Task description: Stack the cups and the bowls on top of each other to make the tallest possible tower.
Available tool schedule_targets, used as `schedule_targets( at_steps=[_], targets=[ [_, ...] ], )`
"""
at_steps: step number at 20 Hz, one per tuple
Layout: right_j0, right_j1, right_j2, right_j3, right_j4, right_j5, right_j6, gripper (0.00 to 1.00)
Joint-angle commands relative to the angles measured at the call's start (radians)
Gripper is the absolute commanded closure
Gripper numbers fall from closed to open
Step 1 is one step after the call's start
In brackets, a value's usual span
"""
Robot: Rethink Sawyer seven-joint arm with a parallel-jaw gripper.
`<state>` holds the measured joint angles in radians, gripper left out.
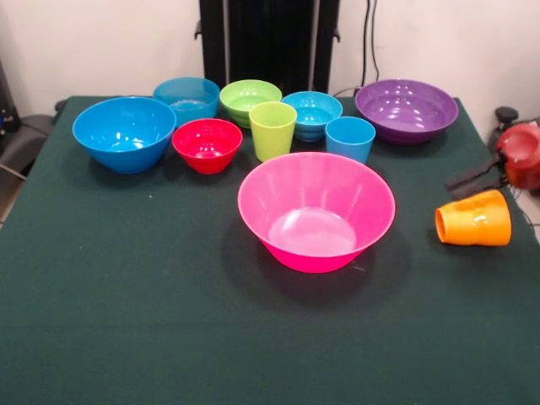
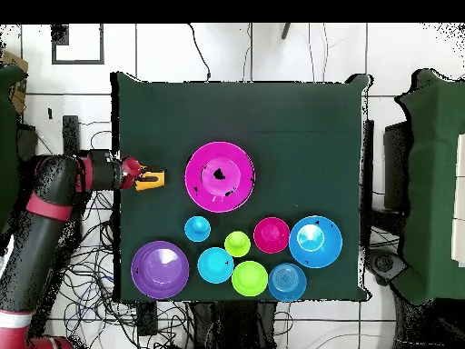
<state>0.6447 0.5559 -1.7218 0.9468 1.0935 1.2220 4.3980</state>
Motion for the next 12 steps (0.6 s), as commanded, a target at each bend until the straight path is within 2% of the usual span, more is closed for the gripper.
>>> schedule_targets(
  at_steps=[1,4,5,8,10,12],
  targets=[
    [-0.086,0.083,-0.074,-0.162,0.109,0.106,0.316,0.00],
    [-0.135,0.129,-0.223,-0.175,0.250,0.146,0.318,0.00],
    [-0.162,0.153,-0.309,-0.173,0.330,0.168,0.319,0.00],
    [-0.195,0.173,-0.422,-0.168,0.432,0.214,0.321,0.00],
    [-0.192,0.162,-0.414,-0.178,0.432,0.221,0.320,0.00],
    [-0.177,0.143,-0.369,-0.188,0.398,0.211,0.318,0.00]
  ],
)
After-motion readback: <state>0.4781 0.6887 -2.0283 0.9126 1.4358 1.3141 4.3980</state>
